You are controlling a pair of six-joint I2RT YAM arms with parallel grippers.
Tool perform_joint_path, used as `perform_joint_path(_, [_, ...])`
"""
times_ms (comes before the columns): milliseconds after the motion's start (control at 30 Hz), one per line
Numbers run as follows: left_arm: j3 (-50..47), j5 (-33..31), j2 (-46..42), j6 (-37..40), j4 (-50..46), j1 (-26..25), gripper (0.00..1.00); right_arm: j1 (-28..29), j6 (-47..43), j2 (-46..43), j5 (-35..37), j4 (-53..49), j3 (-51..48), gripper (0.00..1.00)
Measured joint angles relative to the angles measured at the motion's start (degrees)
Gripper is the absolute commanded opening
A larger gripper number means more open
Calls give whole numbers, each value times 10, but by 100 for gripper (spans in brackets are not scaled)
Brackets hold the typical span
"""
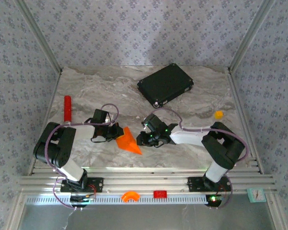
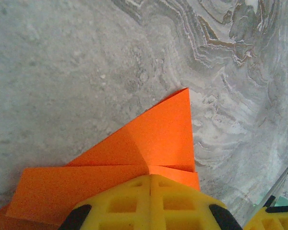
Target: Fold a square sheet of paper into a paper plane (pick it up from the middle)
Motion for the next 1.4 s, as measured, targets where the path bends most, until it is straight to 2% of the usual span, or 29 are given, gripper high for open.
perform_joint_path(833, [1, -1, 0, 0, -3, 0, 0, 3, 16, -3, -6, 24, -14, 21])
perform_joint_path(1133, [2, -1, 0, 0, -4, 0, 0, 17, 29, -8, 5, -5, -17, 31])
perform_joint_path(1400, [3, -2, 0, 0, -6, 0, 0, 47, 53, -64, 13, -31, -64, 39])
